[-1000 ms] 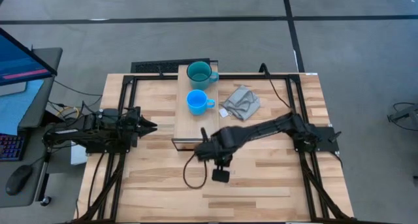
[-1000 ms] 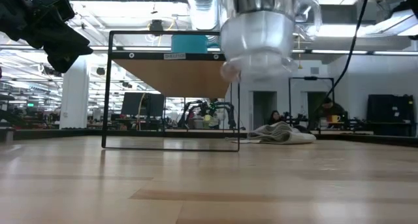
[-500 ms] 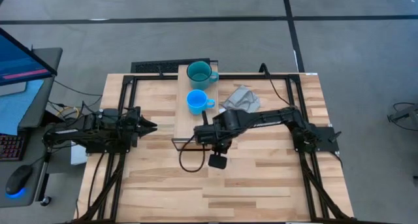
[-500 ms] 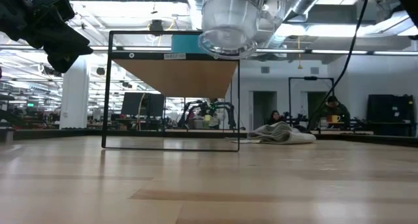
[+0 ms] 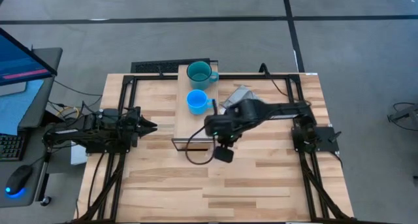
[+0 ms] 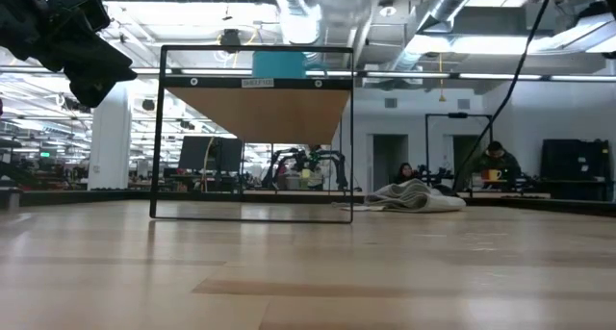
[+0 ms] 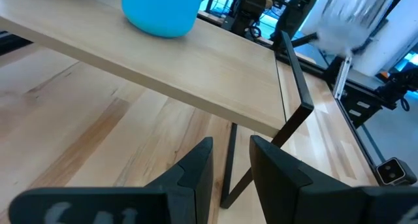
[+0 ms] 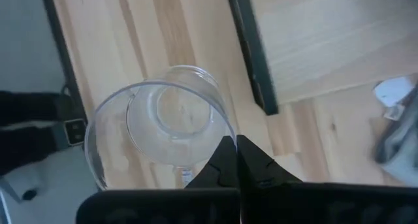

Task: Stack small to large cups/mugs on shelf
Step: Put the transparent mug on the shelf

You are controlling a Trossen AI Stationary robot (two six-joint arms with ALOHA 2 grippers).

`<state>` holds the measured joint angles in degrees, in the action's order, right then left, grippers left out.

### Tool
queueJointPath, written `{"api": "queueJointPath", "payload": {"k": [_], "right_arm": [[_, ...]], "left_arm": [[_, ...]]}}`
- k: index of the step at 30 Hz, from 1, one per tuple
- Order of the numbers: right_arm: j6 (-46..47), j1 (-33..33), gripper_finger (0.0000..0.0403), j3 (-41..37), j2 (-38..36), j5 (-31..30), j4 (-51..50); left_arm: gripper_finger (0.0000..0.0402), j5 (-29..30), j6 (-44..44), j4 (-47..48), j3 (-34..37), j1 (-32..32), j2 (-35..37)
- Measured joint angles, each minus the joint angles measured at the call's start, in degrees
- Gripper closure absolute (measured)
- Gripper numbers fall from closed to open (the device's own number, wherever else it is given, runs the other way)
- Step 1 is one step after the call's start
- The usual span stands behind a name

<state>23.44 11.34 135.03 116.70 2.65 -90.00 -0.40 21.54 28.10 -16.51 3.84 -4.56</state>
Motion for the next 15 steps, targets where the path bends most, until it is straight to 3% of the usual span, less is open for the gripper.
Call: {"api": "queueJointPath", "payload": {"k": [8, 15], "right_arm": [[-2.67, -3.26, 0.0403, -0.06, -6.04, -3.66, -0.01], [-8.83, -7.68, 0.0403, -0.10, -6.59, -4.73, -0.01]], "left_arm": [[0.0311, 2.19, 0.42, 0.40, 0.00, 0.00, -0.02], [0.0311, 2.23, 1.57, 0.71, 0.00, 0.00, -0.02]]}}
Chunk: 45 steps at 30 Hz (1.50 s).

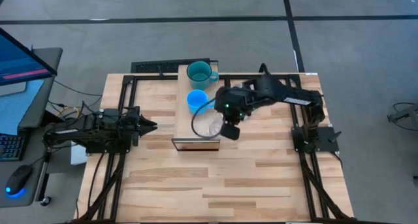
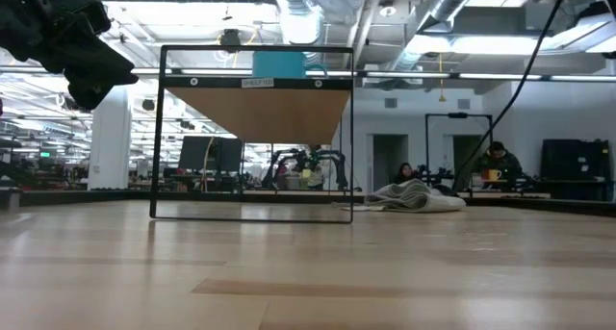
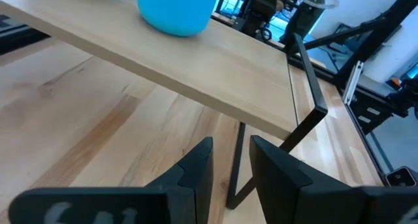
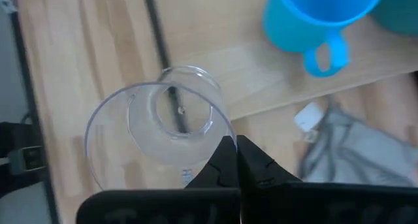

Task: Stack small to large cups/mugs on shelf
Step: Put the transparent mug on the shelf

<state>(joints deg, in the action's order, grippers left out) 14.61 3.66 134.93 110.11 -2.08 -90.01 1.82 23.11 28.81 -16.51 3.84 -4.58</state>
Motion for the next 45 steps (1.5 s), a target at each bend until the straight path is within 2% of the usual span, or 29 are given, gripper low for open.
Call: {"api": "queueJointPath", "payload": {"k": [11, 26, 33, 35, 37, 45], "right_arm": [[-6.96, -5.80, 0.0403, -0.07, 3.07, -2.70, 3.55], [-7.93, -5.65, 0.0403, 0.02, 3.78, -2.47, 4.94], [-9.58, -4.81, 0.0403, 0.28, 8.10, -2.15, 3.04], [-10.51, -4.94, 0.0403, -0.17, 9.22, -2.18, -0.14], [-10.72, -4.95, 0.0403, 0.20, 10.69, -2.23, 1.21], [-12.06, -5.24, 0.0403, 0.13, 10.82, -1.70, 1.43]], "left_arm": [[0.0311, 0.07, 0.07, 0.25, 0.00, 0.00, 0.00], [0.0311, 0.57, 0.07, 0.25, 0.00, 0.00, 0.00], [0.0311, 1.85, 0.05, 0.25, 0.00, 0.00, 0.00], [0.0311, 1.97, 0.05, 0.25, 0.00, 0.00, 0.02], [0.0311, 2.06, 0.05, 0.27, 0.00, 0.00, 0.00], [0.0311, 2.08, 0.07, 0.32, 0.00, 0.00, 0.02]]}}
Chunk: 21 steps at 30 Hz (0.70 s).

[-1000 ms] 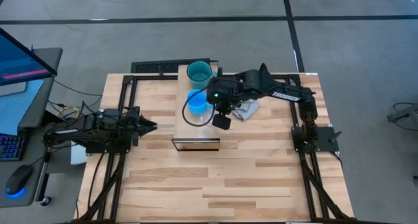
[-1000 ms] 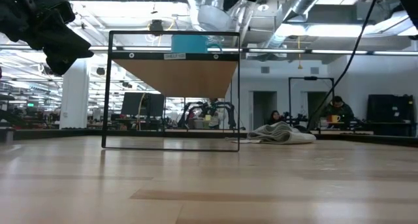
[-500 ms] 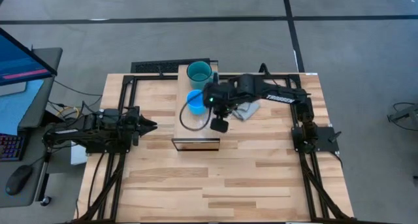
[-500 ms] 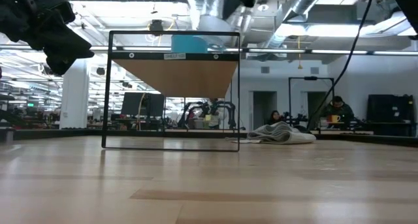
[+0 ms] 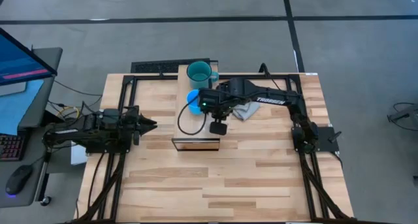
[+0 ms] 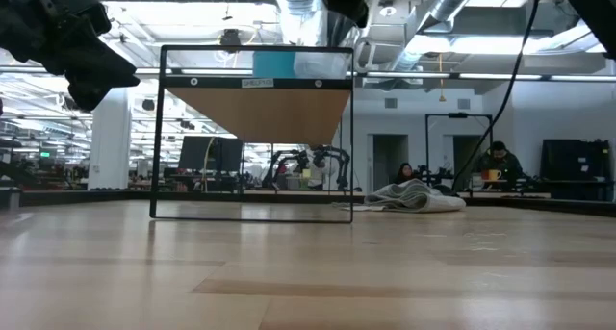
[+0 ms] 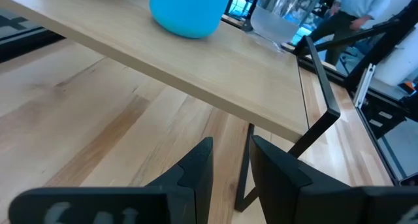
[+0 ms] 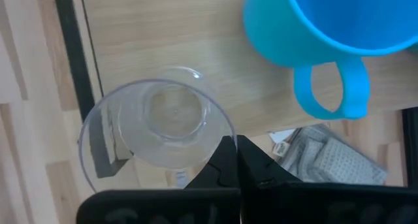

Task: Stack small to large cups/mugs on shelf
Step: Put the transparent mug on the shelf

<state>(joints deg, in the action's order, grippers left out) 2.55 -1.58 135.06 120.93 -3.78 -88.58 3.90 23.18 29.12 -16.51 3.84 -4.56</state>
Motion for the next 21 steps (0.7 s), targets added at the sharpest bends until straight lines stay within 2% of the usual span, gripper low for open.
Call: {"api": "queueJointPath", "payload": {"k": [21], "right_arm": [[-1.09, 0.04, 0.0390, -0.04, 0.28, 0.08, 1.71]], "left_arm": [[0.0311, 0.00, 0.00, 0.00, 0.00, 0.00, 0.00]]}}
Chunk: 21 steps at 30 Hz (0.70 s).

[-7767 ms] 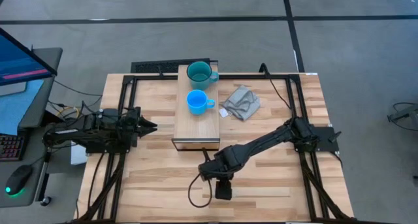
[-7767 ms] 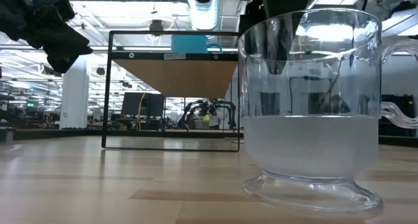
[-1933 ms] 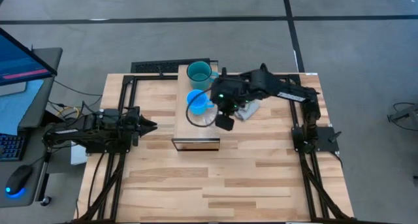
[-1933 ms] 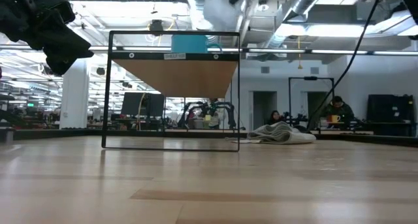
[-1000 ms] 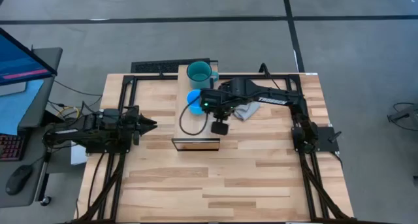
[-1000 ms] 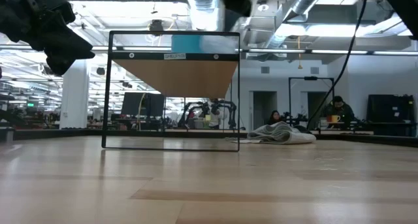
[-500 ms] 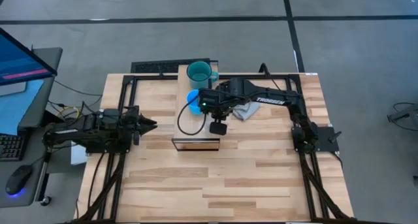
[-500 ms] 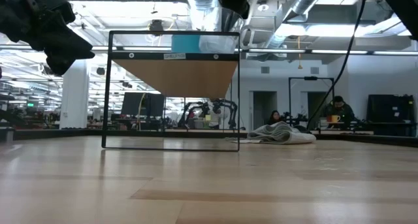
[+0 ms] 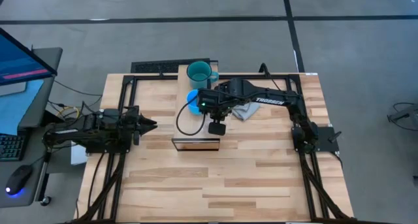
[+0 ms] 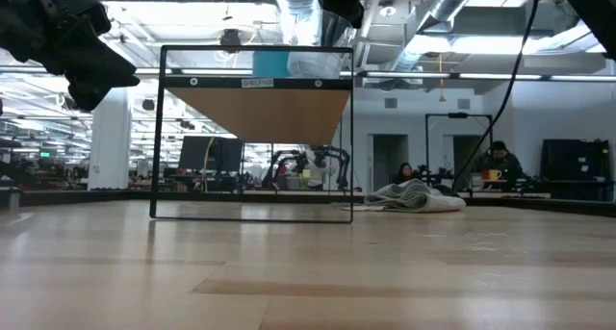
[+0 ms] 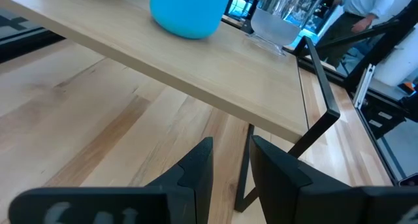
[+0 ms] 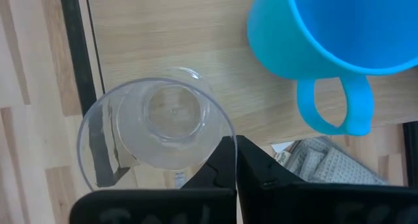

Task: Stack small to large cups/mugs on shelf
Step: Put the transparent mug on the shelf

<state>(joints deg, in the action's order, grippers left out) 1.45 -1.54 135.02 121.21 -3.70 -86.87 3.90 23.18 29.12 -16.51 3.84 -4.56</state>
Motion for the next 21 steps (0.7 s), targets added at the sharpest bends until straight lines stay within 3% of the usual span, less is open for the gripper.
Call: {"api": "queueJointPath", "payload": {"k": [21], "right_arm": [[0.00, 0.02, 0.0336, -0.11, 0.07, -0.70, 2.11]], "left_arm": [[0.0311, -0.26, 0.07, -0.02, 0.00, 0.00, 0.00]]}}
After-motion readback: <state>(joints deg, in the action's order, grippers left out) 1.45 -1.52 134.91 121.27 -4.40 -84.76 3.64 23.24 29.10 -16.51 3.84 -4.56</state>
